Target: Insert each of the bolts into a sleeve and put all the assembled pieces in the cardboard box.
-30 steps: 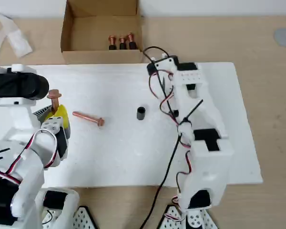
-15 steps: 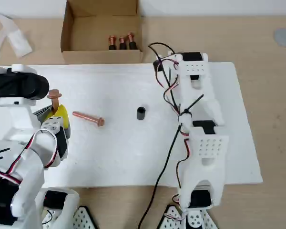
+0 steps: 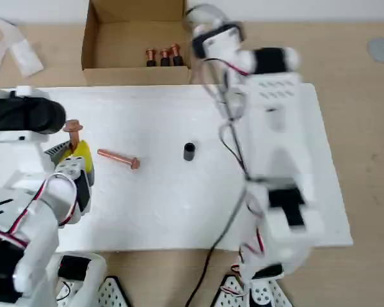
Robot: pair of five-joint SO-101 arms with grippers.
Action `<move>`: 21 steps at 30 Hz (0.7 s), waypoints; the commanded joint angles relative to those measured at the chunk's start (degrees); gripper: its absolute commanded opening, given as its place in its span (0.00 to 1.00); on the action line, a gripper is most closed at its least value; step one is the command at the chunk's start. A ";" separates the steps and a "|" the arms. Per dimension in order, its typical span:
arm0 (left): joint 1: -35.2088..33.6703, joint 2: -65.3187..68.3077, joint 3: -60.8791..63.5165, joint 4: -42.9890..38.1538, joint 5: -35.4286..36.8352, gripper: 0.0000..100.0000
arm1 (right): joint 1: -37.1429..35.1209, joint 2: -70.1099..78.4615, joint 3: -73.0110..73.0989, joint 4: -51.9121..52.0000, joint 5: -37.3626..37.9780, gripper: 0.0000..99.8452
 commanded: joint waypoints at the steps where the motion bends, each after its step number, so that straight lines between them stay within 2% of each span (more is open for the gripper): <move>1: 0.62 -0.48 -3.69 -1.32 -0.44 0.01 | -0.57 -20.62 7.87 1.41 0.97 0.01; 9: 0.97 -0.40 -3.78 -1.49 -2.55 0.01 | -0.57 -59.03 31.60 -1.85 1.05 0.01; 12: 0.70 -0.22 -3.25 -3.52 -3.52 0.01 | -0.57 -71.52 43.30 -6.07 1.14 0.01; 16: 0.97 -0.13 -1.23 -8.62 -3.34 0.01 | -0.40 -87.16 64.22 -18.37 0.70 0.01; 21: 1.05 -0.04 4.04 -18.73 -1.32 0.01 | -0.57 -106.33 89.27 -39.82 -1.41 0.01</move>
